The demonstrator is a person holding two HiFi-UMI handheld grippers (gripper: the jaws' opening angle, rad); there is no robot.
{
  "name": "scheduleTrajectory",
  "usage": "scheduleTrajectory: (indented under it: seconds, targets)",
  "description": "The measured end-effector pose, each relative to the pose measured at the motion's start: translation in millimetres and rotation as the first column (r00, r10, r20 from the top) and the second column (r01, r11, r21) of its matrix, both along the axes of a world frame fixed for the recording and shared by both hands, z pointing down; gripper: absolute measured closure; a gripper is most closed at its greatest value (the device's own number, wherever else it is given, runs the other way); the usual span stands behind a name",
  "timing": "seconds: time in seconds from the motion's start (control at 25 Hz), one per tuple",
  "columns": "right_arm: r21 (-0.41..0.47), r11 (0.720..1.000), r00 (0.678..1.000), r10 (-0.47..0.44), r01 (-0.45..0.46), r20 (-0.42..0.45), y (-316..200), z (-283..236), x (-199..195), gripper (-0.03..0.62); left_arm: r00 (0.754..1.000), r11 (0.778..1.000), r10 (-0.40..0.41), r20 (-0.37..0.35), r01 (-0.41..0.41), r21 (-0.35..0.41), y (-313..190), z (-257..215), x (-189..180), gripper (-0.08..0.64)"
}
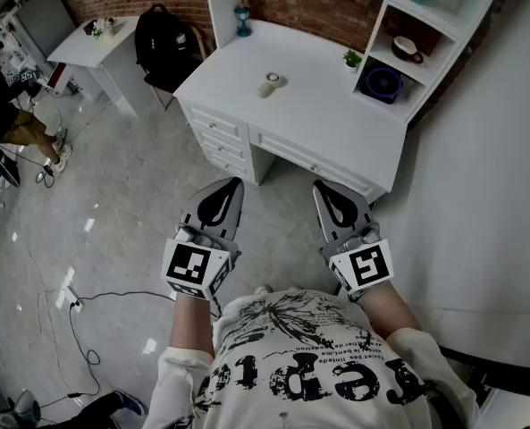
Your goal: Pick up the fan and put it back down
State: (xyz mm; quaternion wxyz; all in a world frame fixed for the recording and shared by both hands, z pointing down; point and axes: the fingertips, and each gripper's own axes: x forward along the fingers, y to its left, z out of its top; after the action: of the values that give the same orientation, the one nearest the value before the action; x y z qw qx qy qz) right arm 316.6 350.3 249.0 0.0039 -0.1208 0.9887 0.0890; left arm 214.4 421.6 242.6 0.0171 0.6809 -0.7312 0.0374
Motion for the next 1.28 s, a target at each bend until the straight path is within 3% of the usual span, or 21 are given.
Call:
scheduleTrajectory:
  seconds: [0.48,0.68,0.76,1.0,1.28]
  targets:
    - [-0.019,0.999,0.999,0.03,-0.03,-0.012,11.8,4.9,-22.5,0.581,1.0,1.0,0.016,-0.017,-0.015,0.009,12.9,2.7,-25.0,0.546]
    - [-0.091,0.996,1.0,0.018,-0.019,-0.01,21.5,11.8,-39.9,0.58,0.997,0.999,0.039,-0.074,-0.038,0.023,18.8,10.5,-35.6,0.541]
    - [-0.083,0.996,1.0,0.022,-0.024,-0.021,28.4,16.9,-48.2,0.58,0.994,0.998,0.062,-0.085,-0.06,0.029,21.9,15.9,-39.4,0.228]
    - [-0.058,0.997,0.997,0.044,-0.047,-0.06,28.6,33.0,-70.8,0.58,0.995,0.998,0.052,-0.088,-0.053,-0.015,23.3,34.2,-69.2,0.215]
    - [-0.115,0.991,0.996,0.054,-0.063,-0.074,-32.2,58.5,-104.9,0.58,0.988,0.998,0.033,-0.148,-0.042,-0.055,-26.1,61.8,-112.2,0.215]
